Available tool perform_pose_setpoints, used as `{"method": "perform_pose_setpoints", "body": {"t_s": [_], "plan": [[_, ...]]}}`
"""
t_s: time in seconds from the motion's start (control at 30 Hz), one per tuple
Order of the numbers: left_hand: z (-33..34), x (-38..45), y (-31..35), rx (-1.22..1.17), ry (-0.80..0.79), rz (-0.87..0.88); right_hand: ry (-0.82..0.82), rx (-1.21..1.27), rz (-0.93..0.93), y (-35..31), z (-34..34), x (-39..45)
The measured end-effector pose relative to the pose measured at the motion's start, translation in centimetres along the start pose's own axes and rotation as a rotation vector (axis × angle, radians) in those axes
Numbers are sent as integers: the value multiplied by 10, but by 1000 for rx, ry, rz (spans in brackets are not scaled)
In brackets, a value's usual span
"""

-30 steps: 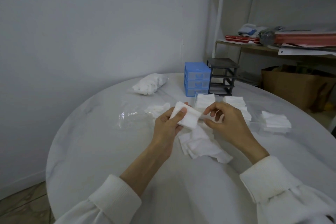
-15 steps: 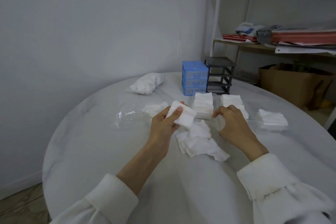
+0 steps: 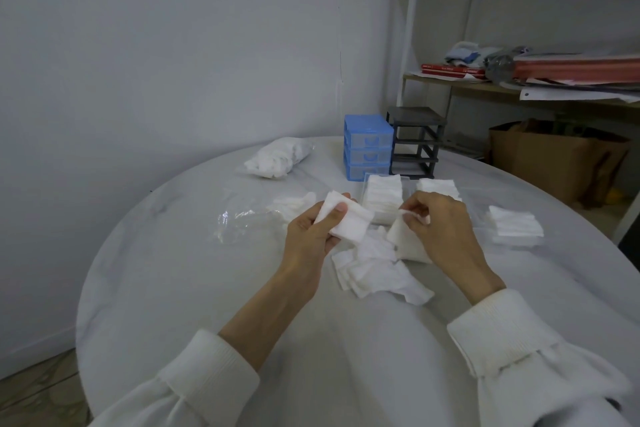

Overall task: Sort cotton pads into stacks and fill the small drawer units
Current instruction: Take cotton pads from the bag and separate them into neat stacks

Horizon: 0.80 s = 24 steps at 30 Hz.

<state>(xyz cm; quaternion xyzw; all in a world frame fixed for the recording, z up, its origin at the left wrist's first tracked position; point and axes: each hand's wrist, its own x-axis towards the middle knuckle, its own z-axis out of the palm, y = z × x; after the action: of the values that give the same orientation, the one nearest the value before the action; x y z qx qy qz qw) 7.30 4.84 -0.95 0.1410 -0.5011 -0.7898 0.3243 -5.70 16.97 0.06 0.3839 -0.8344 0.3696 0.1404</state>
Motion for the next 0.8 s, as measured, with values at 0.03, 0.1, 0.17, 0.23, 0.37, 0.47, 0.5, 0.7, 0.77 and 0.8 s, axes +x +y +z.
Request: {"method": "perform_pose_setpoints", "body": {"t_s": [0.03,0.1,0.17,0.23,0.37,0.47,0.5,0.7,0.77,0.8], "plan": [[0,0,0,4,4,3,26,36,-7,-2,-1,0],[0,0,0,14,13,8,54,148,3,-5,-2,1],[-2,0,-1,36,23,13,62,284,38,-9,-3,-1],[-3,1,-2,63,38,15,79,440,73,-13,-3,-2],[-3,1,-4,102,77,4,74,651,101,-16,-3,-1],[-2,1,-5,114,72,-1,-52,782,67,-23,-5,-4],[-2,1,-6,119,71,-3,-89,812,53,-26,-5,-6],[0,-1,-5,123,51,-11,-230,975,75,-34,-2,-9],[1,-3,-4,114,37,-9,-260,963,78,-34,2,-12],[1,-3,-3,110,33,-8,-265,936,71,-34,5,-13]]}}
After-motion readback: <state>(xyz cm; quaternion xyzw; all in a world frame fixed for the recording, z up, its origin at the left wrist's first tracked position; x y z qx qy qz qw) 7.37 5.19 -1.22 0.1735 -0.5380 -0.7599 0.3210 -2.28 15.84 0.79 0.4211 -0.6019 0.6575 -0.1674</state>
